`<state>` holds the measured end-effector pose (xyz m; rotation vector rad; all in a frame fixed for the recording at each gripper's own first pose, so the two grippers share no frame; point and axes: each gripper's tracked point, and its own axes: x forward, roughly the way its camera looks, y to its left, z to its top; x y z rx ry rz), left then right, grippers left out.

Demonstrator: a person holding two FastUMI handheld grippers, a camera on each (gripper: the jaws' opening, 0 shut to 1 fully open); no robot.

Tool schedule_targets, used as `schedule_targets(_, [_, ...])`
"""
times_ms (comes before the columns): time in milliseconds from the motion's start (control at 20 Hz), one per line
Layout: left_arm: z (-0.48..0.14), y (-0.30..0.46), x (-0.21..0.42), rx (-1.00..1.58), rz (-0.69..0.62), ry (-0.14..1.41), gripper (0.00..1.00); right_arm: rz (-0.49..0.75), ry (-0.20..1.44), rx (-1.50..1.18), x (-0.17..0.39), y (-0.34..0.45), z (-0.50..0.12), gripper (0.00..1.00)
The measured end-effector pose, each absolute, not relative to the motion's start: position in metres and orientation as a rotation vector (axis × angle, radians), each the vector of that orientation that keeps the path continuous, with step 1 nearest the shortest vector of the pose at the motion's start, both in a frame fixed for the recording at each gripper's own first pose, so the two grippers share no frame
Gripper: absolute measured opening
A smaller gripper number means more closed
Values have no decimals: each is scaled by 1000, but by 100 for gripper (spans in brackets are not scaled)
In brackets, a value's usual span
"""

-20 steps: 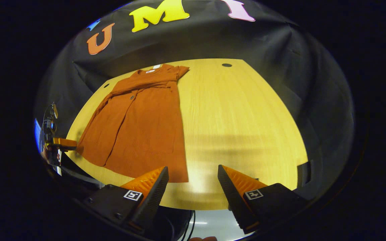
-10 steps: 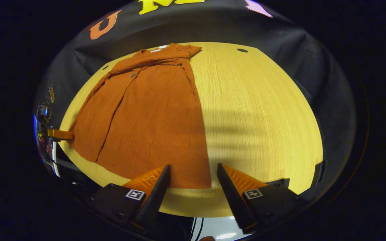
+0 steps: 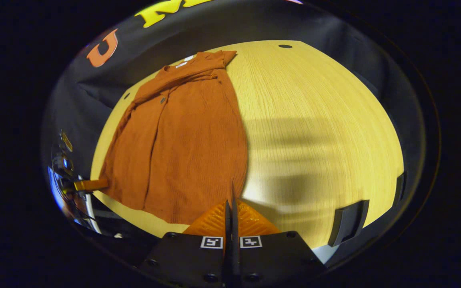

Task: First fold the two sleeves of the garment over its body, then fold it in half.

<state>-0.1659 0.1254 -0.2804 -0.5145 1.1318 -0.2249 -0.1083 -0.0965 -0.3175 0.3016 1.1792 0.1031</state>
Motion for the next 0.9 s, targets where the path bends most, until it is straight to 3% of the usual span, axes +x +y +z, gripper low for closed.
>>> schedule_targets(300, [-229,134,-209,-534,-352,1102,3,139,1149,437,-115,-112,-242,1])
schedule_targets(550, [-157,128,-240,-435,-546,1008,3,198,1047,548,-88,-136,-125,1])
schedule_targets(750, [-97,114,-203,-408,-583,861,3,214,960,564,-49,-157,-55,1])
schedule_targets(900, [-76,121,-147,-389,-544,786,3,236,873,592,15,-149,-21,1])
